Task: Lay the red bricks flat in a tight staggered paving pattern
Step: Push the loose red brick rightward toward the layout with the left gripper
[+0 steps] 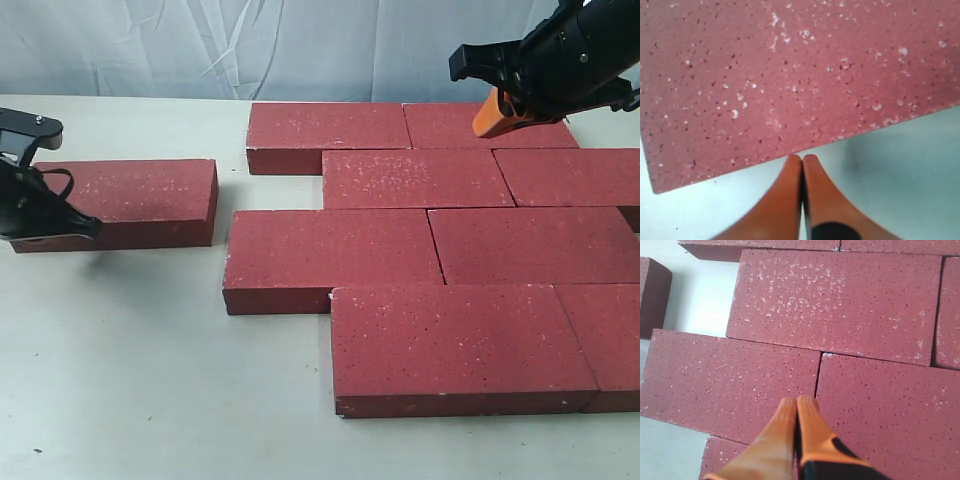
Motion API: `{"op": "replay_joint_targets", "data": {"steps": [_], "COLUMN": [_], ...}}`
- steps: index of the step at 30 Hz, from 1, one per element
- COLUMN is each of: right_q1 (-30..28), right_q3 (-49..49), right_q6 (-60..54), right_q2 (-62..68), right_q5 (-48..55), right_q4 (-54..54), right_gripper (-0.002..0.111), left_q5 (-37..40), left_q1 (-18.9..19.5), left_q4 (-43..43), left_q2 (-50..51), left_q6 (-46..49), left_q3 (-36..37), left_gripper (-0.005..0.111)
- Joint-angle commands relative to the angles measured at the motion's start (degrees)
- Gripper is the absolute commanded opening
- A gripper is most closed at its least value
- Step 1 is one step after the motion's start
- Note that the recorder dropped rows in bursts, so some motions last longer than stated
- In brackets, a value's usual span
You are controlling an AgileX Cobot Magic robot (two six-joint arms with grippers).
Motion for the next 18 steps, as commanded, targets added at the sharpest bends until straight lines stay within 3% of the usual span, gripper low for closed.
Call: {"op": "replay_joint_targets", "data": {"steps": [1, 18], "right_q1": [-0.4, -0.4], "right_q3": [0.1, 0.1], "right_q6": [-0.3, -0.3], "right_q2": [0.0, 0.0], "right_q5": [-0.7, -1.4], "right_q4": [0.0, 0.0], "right_gripper": [-0.001, -0.001], "left_q5": [-2.6, -6.1], "left_q1": [0.2, 0.2], "left_q4": [-3.5, -7.3], "left_q2": [0.1, 3.5], "left_q6": [1.4, 1.4], "left_q3": [0.0, -1.4], "left_gripper": [0.000, 0.000]}}
